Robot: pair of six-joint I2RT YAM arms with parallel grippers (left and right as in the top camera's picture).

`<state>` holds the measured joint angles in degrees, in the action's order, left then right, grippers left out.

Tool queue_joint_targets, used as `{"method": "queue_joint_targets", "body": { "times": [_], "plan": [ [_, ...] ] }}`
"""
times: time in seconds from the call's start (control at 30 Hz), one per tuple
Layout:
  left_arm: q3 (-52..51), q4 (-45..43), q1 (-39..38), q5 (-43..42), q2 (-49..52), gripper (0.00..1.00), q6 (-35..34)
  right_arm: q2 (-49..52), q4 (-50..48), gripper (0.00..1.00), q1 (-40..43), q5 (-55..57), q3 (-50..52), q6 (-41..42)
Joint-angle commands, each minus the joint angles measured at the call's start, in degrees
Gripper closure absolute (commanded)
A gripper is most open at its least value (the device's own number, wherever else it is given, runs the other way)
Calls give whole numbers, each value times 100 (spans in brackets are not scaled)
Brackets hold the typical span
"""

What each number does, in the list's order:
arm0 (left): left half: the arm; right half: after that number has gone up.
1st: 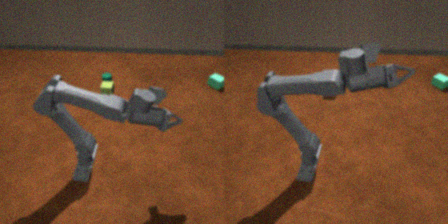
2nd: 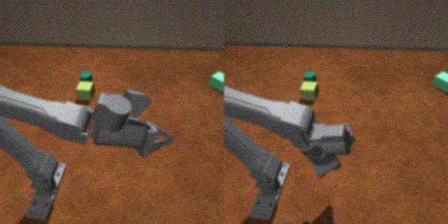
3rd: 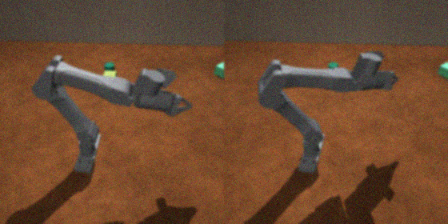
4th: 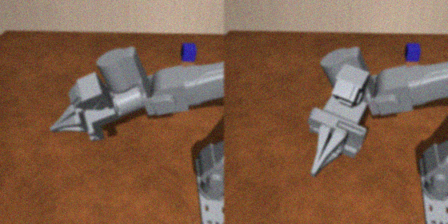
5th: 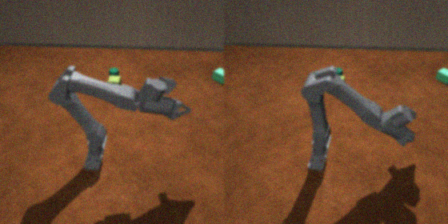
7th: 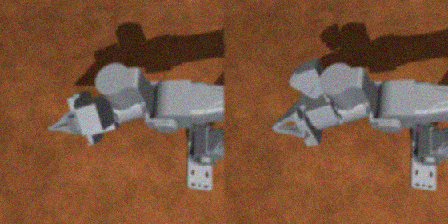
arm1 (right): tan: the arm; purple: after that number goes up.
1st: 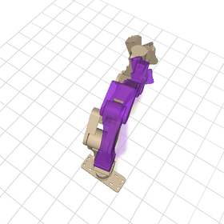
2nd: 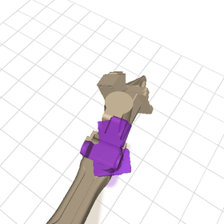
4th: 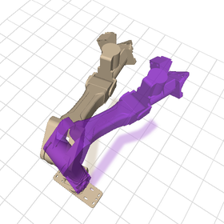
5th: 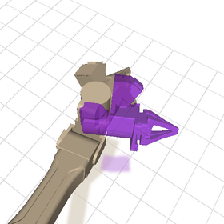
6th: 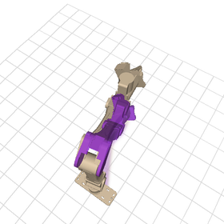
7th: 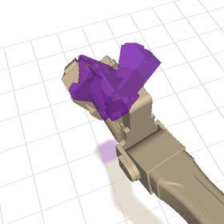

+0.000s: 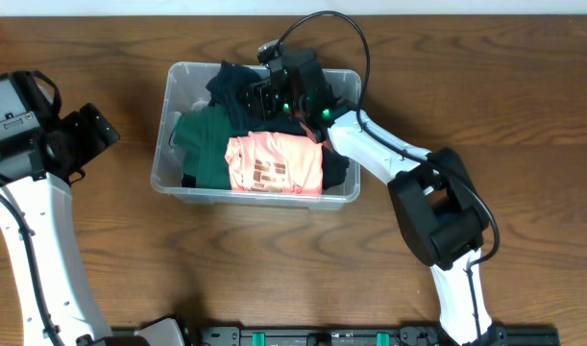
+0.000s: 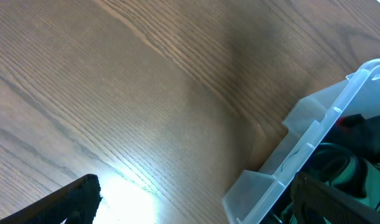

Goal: Pack container
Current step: 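Push the clothes down inside the container with the right gripper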

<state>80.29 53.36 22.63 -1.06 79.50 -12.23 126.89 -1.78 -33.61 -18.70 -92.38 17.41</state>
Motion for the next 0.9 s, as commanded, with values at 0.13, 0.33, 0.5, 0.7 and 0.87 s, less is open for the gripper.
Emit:
{"method": "queue_joint_targets", "body": {
  "times": [0.13,0.33,0.5,0.7,0.87],
  "plan": [
    [28,-2,17,68,17,2,-55,-492,-505,31,-33,-1207,439,-291],
    [28,-2,17,68,17,2,-55,-767,-2020,24,-205,-1235,435,-267],
    [28,-2,17,68,17,2,-55,-356,-1985,22,-476,-938,437,-267],
    [28,-2,17,68,17,2,-55,557,-1482,20,-544,-380,437,-157],
    [28,-2,17,68,17,2,-55,885,-887,28,-330,-704,437,-160]
  ]
}}
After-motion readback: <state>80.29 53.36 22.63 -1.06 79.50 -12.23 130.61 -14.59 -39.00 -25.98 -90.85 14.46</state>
